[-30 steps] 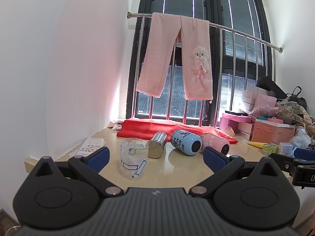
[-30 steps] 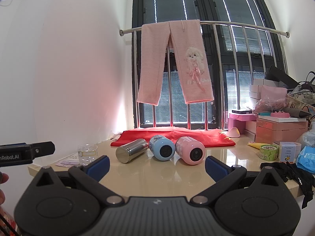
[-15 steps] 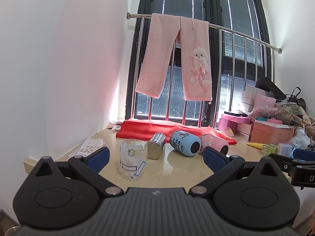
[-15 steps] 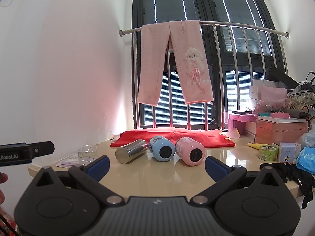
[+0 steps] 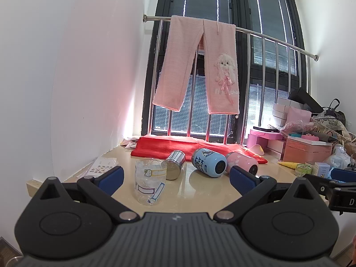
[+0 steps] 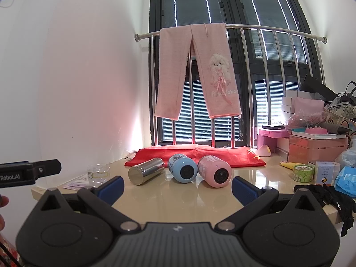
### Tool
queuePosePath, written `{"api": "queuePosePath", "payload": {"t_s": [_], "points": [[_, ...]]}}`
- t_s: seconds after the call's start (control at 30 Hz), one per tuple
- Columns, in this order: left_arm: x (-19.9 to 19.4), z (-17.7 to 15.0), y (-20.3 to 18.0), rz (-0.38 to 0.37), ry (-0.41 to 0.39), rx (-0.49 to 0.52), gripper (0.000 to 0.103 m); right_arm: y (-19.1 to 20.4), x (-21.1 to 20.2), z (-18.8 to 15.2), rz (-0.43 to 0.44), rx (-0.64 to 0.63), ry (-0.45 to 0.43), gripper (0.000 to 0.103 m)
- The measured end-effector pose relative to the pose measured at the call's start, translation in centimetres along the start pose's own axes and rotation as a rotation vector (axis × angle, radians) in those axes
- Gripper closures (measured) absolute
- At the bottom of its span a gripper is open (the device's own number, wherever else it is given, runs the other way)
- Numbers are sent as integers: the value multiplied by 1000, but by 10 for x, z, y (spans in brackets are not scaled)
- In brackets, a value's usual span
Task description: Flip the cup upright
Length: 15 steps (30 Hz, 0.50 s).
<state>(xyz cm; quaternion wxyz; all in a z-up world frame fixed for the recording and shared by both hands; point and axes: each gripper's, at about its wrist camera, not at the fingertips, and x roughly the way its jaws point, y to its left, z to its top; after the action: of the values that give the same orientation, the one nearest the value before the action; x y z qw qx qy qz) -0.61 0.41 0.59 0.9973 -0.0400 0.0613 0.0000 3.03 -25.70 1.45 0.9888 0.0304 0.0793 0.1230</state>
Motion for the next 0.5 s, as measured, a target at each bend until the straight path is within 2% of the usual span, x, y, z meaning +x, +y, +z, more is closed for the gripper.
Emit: {"api": "queuePosePath", "payload": {"t_s": [0.5], "points": [[1, -1, 0, 0, -1, 0, 0, 0, 0, 0, 0, 0, 0, 0]]}}
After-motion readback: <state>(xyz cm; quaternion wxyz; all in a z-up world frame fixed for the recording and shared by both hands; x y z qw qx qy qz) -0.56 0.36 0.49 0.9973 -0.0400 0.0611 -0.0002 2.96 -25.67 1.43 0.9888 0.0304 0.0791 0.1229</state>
